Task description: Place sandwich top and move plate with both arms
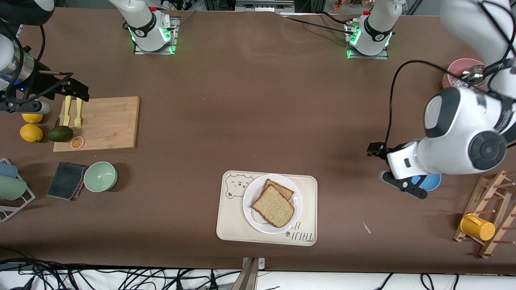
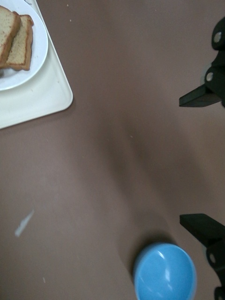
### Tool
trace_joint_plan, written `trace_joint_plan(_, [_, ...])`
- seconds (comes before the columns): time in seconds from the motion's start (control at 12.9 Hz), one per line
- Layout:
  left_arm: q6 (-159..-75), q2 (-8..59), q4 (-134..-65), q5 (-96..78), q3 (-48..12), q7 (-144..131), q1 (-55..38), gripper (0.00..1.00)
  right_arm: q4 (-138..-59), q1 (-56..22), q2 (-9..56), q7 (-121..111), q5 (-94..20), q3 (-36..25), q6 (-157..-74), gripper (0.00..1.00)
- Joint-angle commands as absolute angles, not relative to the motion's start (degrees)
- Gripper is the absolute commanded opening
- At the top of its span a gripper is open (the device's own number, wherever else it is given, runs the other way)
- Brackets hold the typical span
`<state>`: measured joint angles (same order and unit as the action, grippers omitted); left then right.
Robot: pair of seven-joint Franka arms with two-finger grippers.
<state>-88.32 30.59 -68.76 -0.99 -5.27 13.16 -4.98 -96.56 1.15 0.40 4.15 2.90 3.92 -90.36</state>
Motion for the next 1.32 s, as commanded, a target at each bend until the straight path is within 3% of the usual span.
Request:
trace_joint_plan(0.0, [-85.97,21.30,-73.74,3.95,-3.87,5.74,-7.73,1.00,-95.71,1.49,0.53,3.78,2.55,4.04,-89.56,1.00])
trace_joint_plan(0.39, [-83.23,8.81,-76.97,3.78,-3.60,4.40,-4.49,1.00,-95.71,1.49,0.53,3.78,2.55,4.04,-89.65,1.00])
trace_joint_plan(0.47, [-85.84,5.92,-80.99,3.00,-3.52,4.31,-3.87,1.00,-95.71,1.49,0.53,4.21,2.29,4.04,-89.65,1.00])
trace_joint_plan(0.62, [-99.34,0.55,-92.06,2.38,-3.60,4.39,-2.46,1.00,-95.71,1.49,0.53,4.48,2.20,4.04,-89.91,1.00])
trace_joint_plan(0.78, [-98.79,-2.97,-98.58,2.29,-3.52,0.90,-2.11,1.00,-95.71,1.49,0.53,4.57,2.20,4.04,-90.09,1.00])
trace_joint_plan(1.24, [-93.78,-2.55,-97.47,2.11,-3.87,-1.14,-1.49,1.00,-95.80,1.41,0.61,4.57,2.11,4.04,-90.26,1.00])
